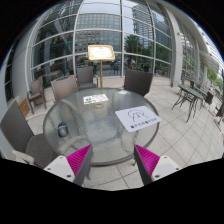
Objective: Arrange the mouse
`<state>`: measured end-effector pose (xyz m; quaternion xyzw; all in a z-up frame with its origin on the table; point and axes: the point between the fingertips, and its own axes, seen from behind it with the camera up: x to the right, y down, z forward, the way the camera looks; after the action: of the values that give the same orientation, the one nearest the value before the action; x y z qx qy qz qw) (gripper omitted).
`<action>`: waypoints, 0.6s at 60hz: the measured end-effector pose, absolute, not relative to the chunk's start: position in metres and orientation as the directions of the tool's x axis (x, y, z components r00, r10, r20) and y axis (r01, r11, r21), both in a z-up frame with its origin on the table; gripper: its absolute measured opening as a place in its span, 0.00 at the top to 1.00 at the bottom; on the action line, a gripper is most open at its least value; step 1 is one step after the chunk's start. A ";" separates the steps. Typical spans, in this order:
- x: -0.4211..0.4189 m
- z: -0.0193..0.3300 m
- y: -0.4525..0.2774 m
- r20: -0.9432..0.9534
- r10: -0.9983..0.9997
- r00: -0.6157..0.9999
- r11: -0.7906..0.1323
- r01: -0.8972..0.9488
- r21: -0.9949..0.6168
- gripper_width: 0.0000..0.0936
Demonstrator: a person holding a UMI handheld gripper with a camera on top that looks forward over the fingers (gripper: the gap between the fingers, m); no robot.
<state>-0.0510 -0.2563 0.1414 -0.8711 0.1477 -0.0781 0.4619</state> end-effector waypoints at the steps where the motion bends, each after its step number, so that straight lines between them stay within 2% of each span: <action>1: -0.058 0.132 -0.255 -0.005 -0.318 0.948 -0.545 -0.187 -0.817 0.11; 2: -0.048 0.136 -0.248 -0.011 -0.302 0.953 -0.566 -0.189 -0.802 0.11; 4: -0.080 0.104 -0.258 -0.013 -0.282 0.959 -0.590 -0.184 -0.786 0.11; 13: -0.143 0.043 -0.240 -0.024 -0.159 0.987 -0.694 -0.129 -0.708 0.11; 26: -0.217 0.004 -0.155 -0.057 -0.012 0.998 -0.735 -0.047 -0.676 0.11; 36: -0.255 -0.002 -0.075 -0.054 0.070 0.996 -0.732 0.014 -0.681 0.11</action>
<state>-0.2554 -0.0746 -0.0016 -0.9299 -0.0224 0.0380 0.3652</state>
